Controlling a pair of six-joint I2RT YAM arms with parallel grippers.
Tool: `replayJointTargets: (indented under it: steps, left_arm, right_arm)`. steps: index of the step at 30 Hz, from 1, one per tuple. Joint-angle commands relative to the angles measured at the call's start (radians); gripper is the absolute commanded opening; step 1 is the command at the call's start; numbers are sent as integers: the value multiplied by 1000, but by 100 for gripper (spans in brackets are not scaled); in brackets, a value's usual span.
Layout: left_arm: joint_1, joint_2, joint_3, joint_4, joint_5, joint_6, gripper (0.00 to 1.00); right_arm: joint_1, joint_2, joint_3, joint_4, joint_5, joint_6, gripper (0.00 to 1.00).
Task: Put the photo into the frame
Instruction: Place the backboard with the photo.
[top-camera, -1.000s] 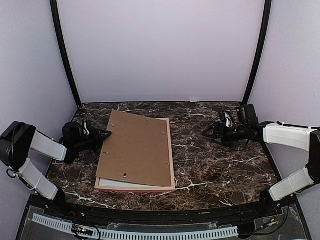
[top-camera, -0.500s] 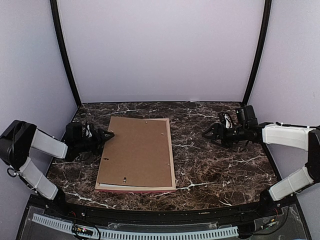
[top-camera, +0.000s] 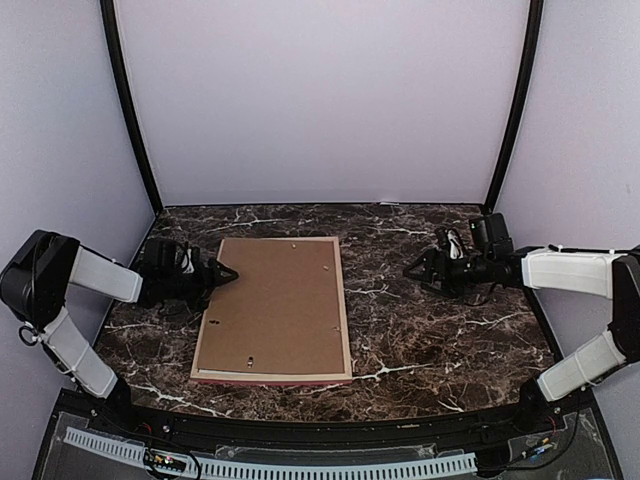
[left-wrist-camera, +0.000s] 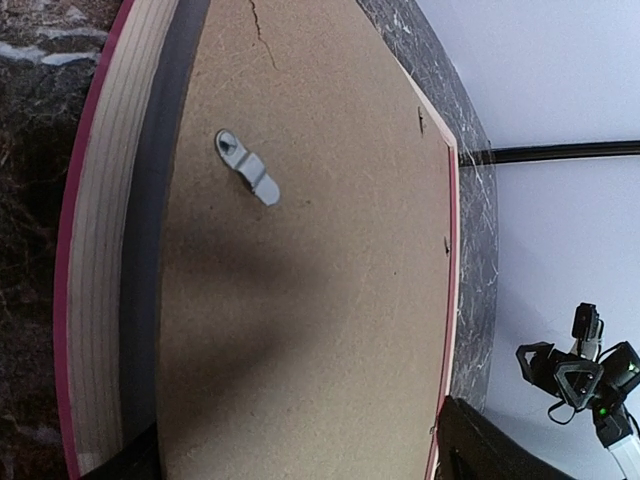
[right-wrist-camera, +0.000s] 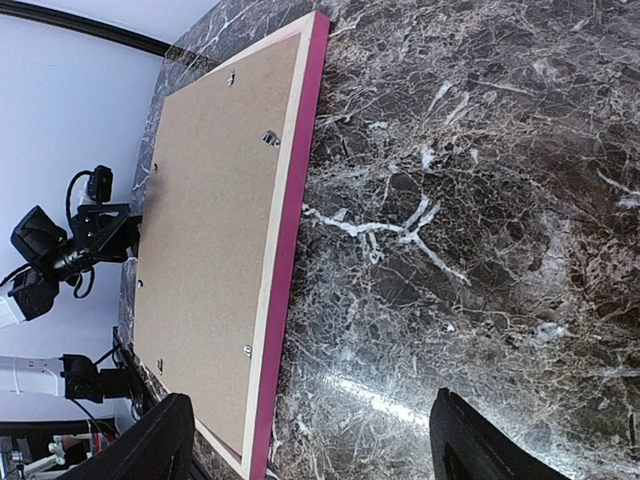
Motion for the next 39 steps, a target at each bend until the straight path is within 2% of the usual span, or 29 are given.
replayJointTargets:
  steps: [1, 14, 39]
  left_arm:
    - [-34, -6, 47, -87, 9, 64, 85]
    - [-72, -42, 142, -310, -127, 196, 94]
    - [-100, -41, 208, -450, -213, 286, 99]
  right_arm:
    - [5, 10, -17, 48, -11, -7, 82]
    - [9, 28, -27, 67, -15, -1, 82]
    - [16, 61, -30, 94, -20, 2, 82]
